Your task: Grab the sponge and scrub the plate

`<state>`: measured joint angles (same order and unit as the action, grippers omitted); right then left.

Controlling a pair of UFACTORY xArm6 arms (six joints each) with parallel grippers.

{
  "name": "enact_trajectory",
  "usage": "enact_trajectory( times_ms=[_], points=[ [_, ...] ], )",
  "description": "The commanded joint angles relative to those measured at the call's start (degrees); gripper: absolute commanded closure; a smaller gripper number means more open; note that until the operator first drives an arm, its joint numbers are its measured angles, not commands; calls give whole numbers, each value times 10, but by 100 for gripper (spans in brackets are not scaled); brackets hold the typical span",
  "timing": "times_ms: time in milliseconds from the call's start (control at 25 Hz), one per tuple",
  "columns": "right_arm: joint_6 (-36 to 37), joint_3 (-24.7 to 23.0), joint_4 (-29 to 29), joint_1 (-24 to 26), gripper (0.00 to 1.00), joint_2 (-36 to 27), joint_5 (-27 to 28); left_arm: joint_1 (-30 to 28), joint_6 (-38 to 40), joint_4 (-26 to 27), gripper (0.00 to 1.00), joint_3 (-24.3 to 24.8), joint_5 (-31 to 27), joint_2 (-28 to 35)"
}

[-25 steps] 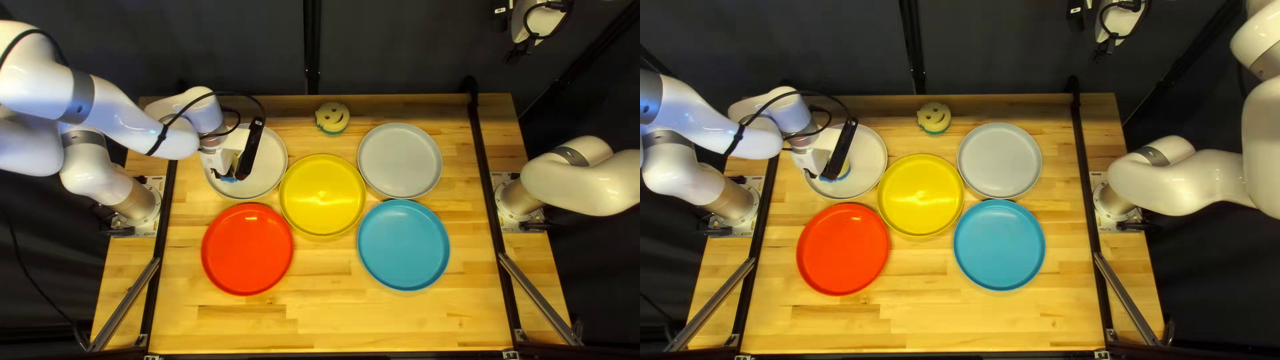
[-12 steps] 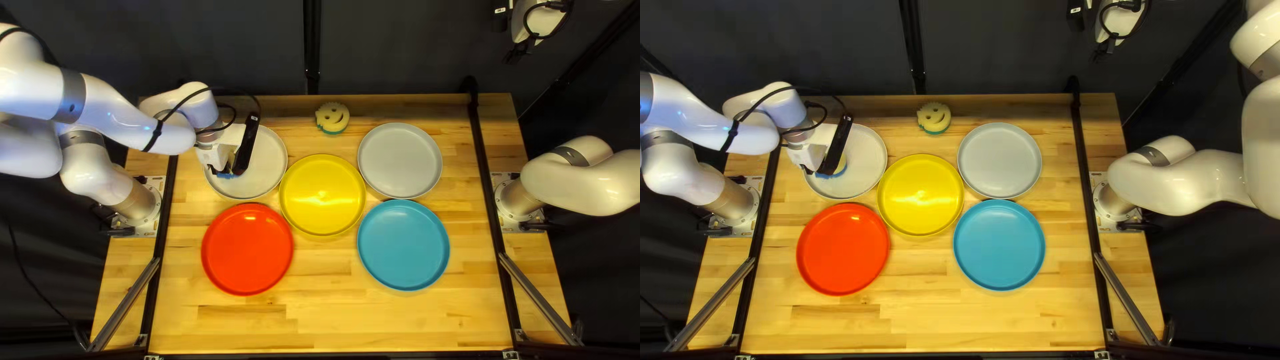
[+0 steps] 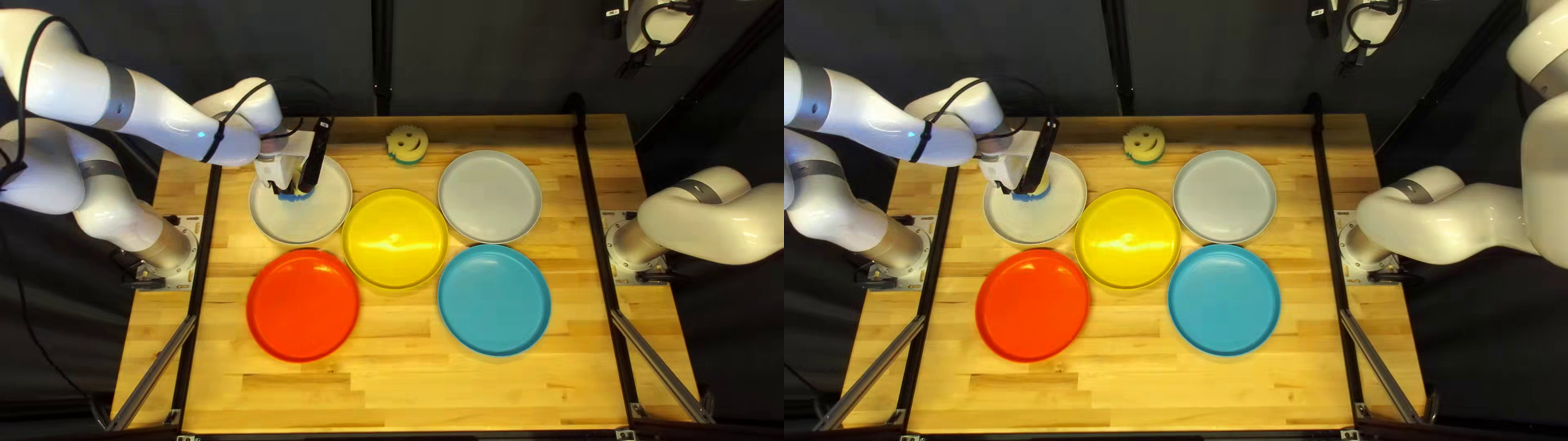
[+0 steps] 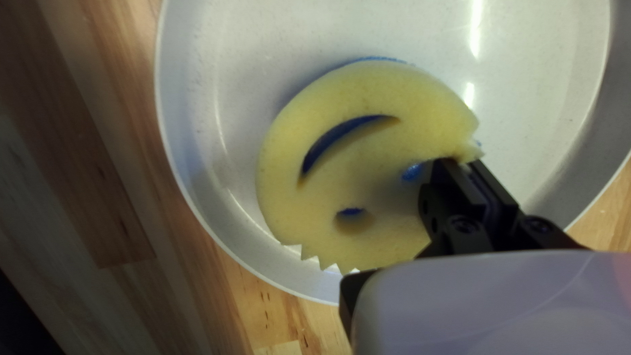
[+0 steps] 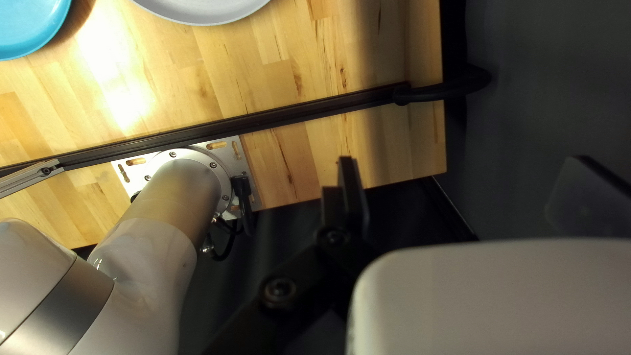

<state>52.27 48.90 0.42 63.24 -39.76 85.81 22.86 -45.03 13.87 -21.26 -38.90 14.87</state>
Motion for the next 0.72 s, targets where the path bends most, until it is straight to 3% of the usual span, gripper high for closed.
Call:
enact_trajectory(
  times_ms=[40, 360, 720],
  points=[
    [0, 0, 0, 0, 0, 0, 0, -45, 32, 8, 100, 25, 4, 30],
    [0, 0, 0, 0, 0, 0, 0, -100, 69, 27, 100, 86, 23, 81],
    [0, 0, 0, 0, 0, 0, 0, -54, 19, 34, 100, 62, 30, 41]
  ],
)
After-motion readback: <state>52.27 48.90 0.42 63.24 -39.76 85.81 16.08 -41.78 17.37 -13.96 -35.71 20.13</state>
